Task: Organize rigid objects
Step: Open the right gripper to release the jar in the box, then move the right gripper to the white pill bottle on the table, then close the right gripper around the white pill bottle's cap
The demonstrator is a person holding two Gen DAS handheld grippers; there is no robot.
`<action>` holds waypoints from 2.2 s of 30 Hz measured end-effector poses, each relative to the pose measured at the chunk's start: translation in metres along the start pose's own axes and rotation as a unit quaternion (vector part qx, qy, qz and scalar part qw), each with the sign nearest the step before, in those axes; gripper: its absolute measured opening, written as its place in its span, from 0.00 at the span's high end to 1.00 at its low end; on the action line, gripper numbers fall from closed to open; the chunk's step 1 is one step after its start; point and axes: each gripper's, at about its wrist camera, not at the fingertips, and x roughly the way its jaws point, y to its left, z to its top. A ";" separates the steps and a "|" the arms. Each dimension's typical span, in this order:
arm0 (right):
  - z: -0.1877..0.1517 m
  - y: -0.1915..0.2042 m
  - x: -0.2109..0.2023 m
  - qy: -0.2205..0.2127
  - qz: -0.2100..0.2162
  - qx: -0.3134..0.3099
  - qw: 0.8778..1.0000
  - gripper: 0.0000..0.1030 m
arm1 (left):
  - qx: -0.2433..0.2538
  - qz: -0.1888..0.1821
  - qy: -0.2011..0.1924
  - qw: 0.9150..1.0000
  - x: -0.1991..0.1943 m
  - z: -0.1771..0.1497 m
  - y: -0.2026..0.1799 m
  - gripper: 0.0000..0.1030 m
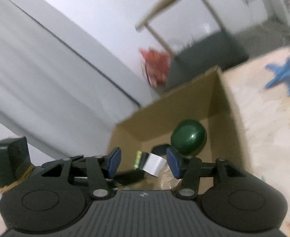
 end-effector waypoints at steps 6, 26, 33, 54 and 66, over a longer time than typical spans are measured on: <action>-0.049 0.025 -0.089 -0.074 0.034 -0.020 0.996 0.47 | -0.001 0.013 -0.093 0.996 -0.094 -0.046 0.009 0.15; -0.142 0.085 0.012 -0.003 0.032 -0.034 0.999 0.40 | 0.085 0.120 -0.139 0.979 -0.051 -0.159 -0.003 0.20; -0.138 0.082 0.050 0.012 0.017 -0.023 1.000 0.40 | 0.089 0.107 -0.124 0.983 -0.016 -0.138 0.013 0.30; -0.130 0.056 0.097 0.036 -0.003 0.017 0.999 0.54 | 0.074 0.069 -0.095 0.990 0.018 -0.129 0.022 0.46; -0.143 0.042 0.053 0.006 -0.027 0.029 0.999 0.54 | 0.077 0.032 -0.104 0.991 0.011 -0.135 -0.013 0.47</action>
